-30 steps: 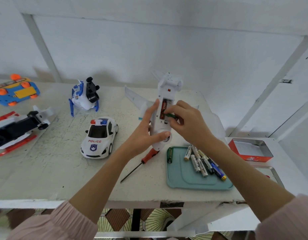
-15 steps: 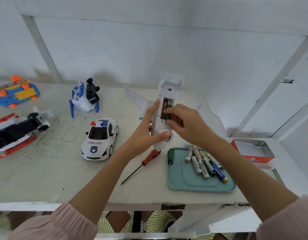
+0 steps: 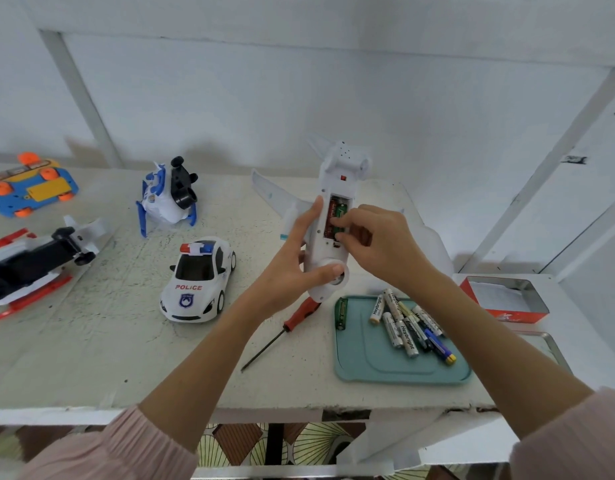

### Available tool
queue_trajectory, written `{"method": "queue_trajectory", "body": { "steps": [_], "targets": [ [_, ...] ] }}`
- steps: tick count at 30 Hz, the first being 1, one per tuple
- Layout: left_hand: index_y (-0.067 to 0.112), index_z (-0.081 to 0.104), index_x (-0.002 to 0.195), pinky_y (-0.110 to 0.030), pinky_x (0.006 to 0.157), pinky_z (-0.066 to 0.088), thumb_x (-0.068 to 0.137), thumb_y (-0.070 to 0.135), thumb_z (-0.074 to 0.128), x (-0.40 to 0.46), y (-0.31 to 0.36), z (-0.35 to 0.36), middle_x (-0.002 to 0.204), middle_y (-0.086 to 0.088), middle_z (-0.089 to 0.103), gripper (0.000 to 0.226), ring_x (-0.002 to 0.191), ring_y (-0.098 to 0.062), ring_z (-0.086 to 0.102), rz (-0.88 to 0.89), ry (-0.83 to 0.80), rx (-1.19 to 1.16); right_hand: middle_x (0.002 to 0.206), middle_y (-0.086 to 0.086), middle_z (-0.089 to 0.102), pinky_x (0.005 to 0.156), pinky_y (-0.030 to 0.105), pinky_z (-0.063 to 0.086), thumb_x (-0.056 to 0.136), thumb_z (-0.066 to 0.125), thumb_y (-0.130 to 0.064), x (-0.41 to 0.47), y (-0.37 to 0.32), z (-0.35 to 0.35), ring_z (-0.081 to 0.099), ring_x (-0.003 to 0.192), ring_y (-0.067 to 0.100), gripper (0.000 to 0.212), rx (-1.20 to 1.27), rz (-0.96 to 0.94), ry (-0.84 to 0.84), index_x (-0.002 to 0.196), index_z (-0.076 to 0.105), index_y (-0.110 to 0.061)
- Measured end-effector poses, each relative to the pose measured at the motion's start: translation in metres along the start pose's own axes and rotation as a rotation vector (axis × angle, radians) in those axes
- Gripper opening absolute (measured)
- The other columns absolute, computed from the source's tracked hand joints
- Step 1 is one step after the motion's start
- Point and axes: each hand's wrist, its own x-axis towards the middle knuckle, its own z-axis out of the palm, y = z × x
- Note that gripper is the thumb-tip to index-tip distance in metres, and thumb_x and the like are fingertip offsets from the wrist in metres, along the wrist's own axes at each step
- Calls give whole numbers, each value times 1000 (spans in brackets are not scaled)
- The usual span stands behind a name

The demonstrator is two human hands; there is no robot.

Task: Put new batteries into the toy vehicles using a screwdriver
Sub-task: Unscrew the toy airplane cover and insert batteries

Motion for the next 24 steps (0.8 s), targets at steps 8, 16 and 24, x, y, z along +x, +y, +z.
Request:
{"method": "queue_trajectory", "body": {
  "steps": [8,16,24],
  "targets": [
    [58,17,136,-24,88,51,83,16,70,0,-5,2,132,21,48,86,103,-3,61,-10,-8,-12,65,5,65,56,5,39,76,63,5,0,-1,-3,45,47,0,11,23,50,13,80,70,-2],
    [63,15,132,-25,83,54,82,20,71,-2,-4,-5,137,13,44,86,104,-7,61,-21,41,28,65,5,63,54,22,48,83,64,-3,-23,-3,-16,54,52,14,12,133,111,3,90,69,-10],
    [72,15,131,-55,107,38,65,59,73,-8,-11,-19,157,8,23,89,134,-28,40,-44,97,71,111,-5,55,85,31,46,86,60,-19,-78,17,5,51,94,9,29,-182,157,-589,115,61,-22]
  ]
}}
